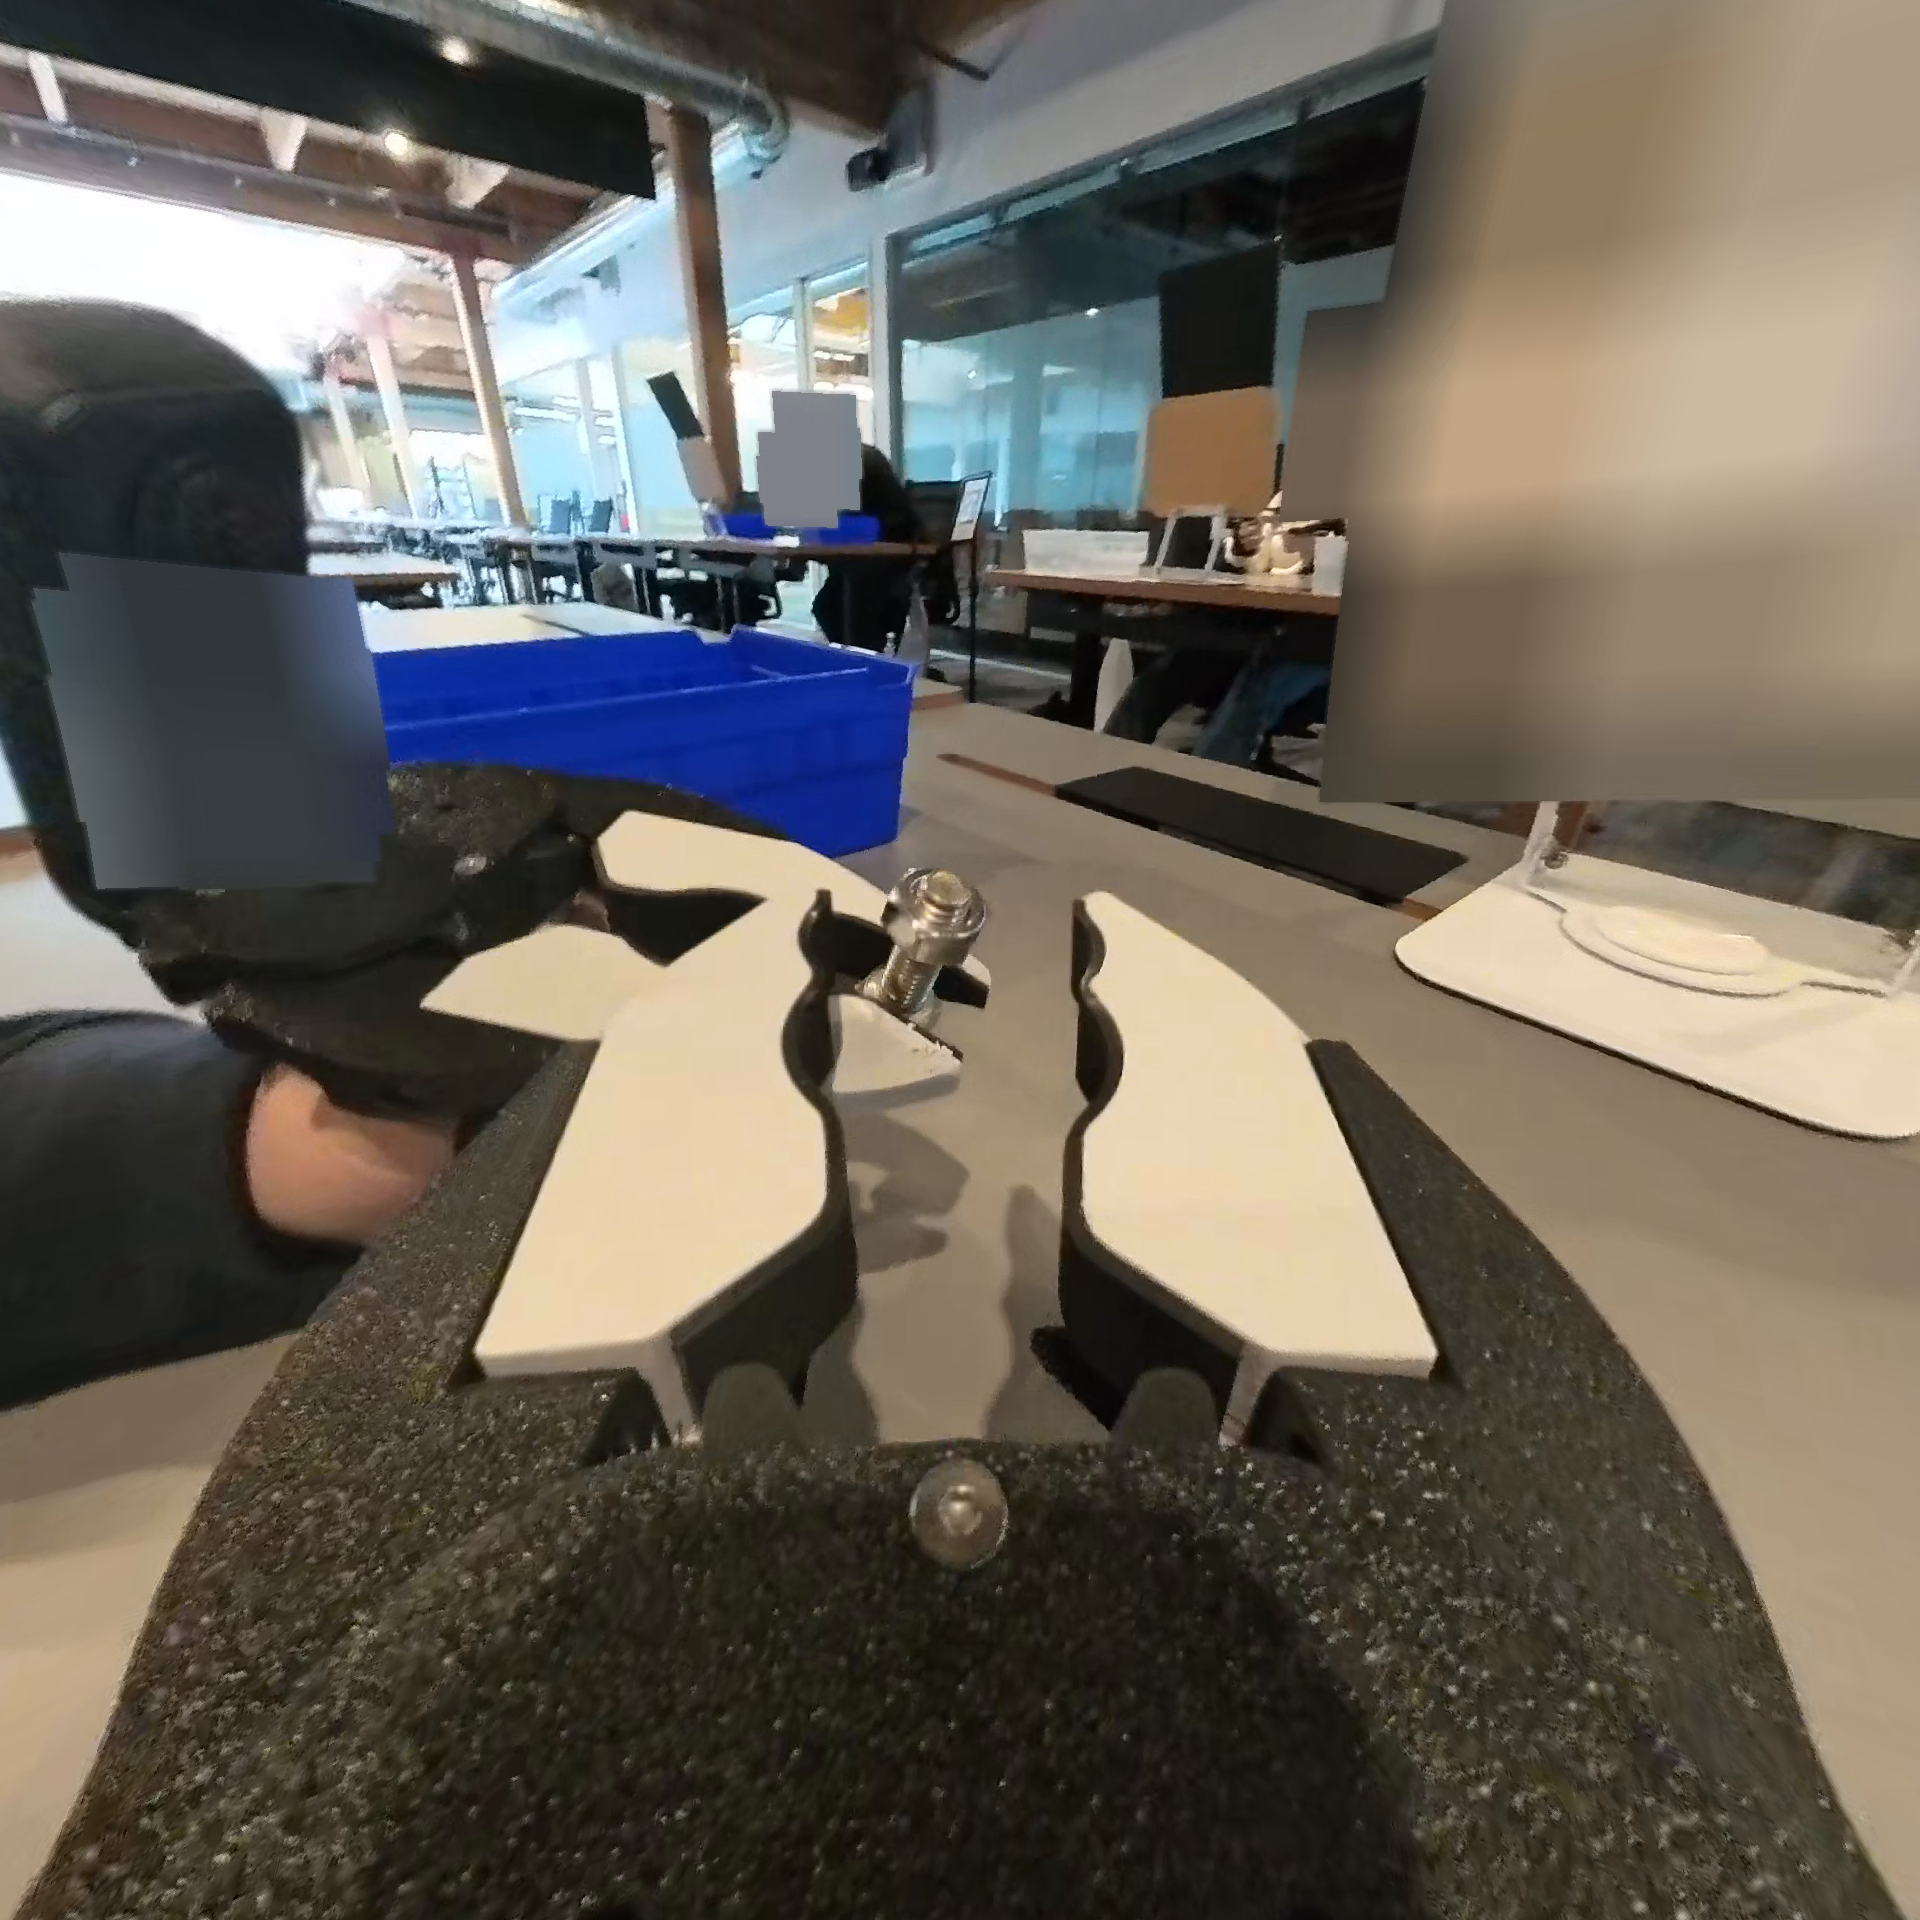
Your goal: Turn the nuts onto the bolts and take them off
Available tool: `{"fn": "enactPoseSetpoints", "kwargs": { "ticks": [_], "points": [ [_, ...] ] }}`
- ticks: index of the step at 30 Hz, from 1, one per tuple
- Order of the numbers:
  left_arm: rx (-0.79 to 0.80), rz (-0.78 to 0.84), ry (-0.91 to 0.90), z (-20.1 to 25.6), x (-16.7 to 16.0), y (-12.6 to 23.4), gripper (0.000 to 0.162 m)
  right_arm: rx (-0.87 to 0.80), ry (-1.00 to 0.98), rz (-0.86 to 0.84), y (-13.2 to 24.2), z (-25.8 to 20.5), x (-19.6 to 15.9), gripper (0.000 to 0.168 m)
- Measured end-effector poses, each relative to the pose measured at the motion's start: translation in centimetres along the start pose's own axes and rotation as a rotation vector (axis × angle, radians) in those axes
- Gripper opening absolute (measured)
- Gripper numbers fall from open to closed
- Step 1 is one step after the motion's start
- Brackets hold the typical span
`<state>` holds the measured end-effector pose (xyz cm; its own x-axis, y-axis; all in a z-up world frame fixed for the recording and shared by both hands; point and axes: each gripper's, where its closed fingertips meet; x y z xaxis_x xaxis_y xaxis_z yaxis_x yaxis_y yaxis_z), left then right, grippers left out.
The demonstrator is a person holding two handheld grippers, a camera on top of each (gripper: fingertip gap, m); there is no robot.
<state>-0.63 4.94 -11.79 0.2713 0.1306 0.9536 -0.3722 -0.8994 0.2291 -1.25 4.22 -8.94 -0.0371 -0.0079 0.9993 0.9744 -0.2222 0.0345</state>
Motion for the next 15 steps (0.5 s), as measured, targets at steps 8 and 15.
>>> {"fn": "enactPoseSetpoints", "kwargs": {
  "ticks": [8, 15],
  "points": [
    [0.022, 0.008, 0.014, -0.4, 0.1, 0.1, 0.018, -0.044, -0.062, 0.000, -0.4, 0.4, -0.1, 0.037],
    [0.030, 0.017, 0.044, -0.8, 0.1, 0.2, 0.018, -0.094, -0.105, -0.016, 0.4, 1.3, -0.5, 0.034]
  ]
}}
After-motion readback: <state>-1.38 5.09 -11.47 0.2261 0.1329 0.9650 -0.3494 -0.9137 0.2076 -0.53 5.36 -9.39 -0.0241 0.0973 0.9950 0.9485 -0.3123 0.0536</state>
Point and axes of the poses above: each gripper's, where its closed fingertips meet, y back along the fingers, x out of its top, z = x × y across the jaws, and after that the axes turned 7 degrees about -z, right-handed
